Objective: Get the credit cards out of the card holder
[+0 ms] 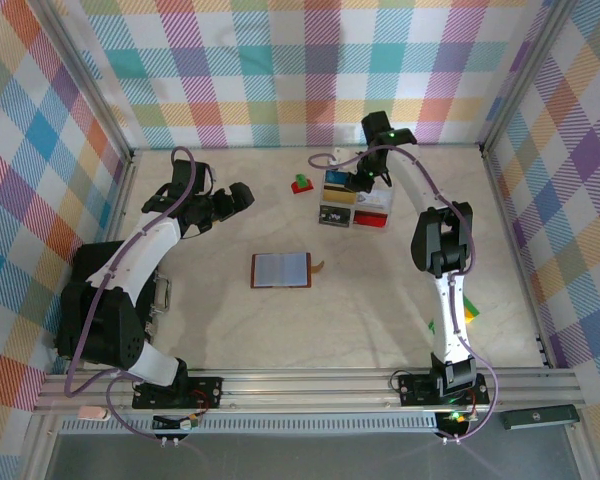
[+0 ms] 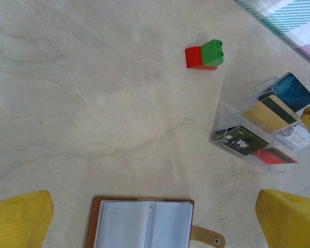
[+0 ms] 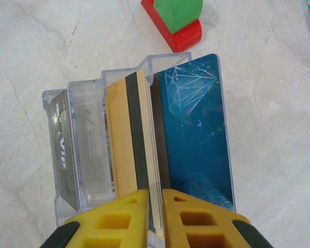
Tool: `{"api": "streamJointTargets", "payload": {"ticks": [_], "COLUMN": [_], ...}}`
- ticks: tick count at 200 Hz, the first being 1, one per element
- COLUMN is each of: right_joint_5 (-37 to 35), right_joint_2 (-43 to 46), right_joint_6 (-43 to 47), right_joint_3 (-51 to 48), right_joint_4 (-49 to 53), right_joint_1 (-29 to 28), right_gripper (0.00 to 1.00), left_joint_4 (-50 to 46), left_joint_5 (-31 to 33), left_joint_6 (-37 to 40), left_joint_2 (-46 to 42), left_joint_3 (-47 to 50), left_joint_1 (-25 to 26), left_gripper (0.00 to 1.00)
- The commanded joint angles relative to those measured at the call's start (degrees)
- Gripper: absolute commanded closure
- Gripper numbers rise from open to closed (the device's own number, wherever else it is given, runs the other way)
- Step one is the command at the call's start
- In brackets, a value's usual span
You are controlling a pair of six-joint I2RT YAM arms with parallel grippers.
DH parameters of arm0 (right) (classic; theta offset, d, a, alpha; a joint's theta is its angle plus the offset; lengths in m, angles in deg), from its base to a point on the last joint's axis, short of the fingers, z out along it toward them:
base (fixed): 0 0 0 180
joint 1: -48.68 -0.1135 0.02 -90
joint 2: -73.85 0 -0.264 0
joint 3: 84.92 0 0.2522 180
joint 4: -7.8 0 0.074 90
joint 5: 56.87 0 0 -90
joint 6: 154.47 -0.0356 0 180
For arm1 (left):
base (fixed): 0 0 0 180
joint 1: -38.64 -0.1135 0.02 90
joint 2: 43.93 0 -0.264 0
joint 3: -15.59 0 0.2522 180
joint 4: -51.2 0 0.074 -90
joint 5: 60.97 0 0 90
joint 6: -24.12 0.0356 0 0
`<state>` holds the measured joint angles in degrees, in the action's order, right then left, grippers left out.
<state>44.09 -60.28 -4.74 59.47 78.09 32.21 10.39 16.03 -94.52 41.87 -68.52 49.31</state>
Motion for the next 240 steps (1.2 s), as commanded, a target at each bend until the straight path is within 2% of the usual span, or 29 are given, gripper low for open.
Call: {"api": "streamJointTargets", "payload": {"ticks": [1, 45, 78, 115, 140, 170, 208, 240], "right_joint_5": [3.09, 7.02, 4.66, -0.32, 0.14, 0.08, -4.1, -7.97], "right_joint_2": [4.5, 15.08, 26.09, 35.3, 38.6, 41.84, 38.56, 32.64], "right_joint_6": [-2.55, -11.3, -25.78, -44.37, -57.36, -66.81, -78.11, -89.71], "right_joint_3": [0.85, -10.48, -25.89, -38.37, -43.94, -51.95, -53.5, -50.43], "right_joint_4": [-0.07, -6.22, -16.91, -21.18, -20.96, -25.34, -26.5, -25.57], "right_joint_1": [-0.23, -0.36, -0.75, -0.84, -1.31, -5.21, -13.54, -20.86], "right_gripper": [0.85, 0.73, 0.56, 0.38, 0.38, 0.38, 0.34, 0.32], "left_joint_4": [-0.11, -0.38, -0.2, -1.16, -2.07, -2.99, -3.3, -3.82], "left_joint_5": [-1.08, 0.2, 0.44, -1.65, -3.85, -3.41, -2.99, -5.46], "left_joint_6": [0.69, 0.14, -0.73, -0.69, -0.23, -0.12, -0.32, -0.49], "left_joint_2": [-0.06, -1.85, -4.18, -5.98, -6.5, -8.02, -10.51, -11.76], "left_joint_3": [-0.33, 1.97, 5.15, 7.99, 9.89, 12.33, 15.14, 16.18], "left_joint_1": [-0.57, -0.74, -1.68, -1.97, -1.97, -2.04, -4.12, -8.54], "left_gripper": [0.0, 0.0, 0.0, 0.0, 0.0, 0.0, 0.0, 0.0]}}
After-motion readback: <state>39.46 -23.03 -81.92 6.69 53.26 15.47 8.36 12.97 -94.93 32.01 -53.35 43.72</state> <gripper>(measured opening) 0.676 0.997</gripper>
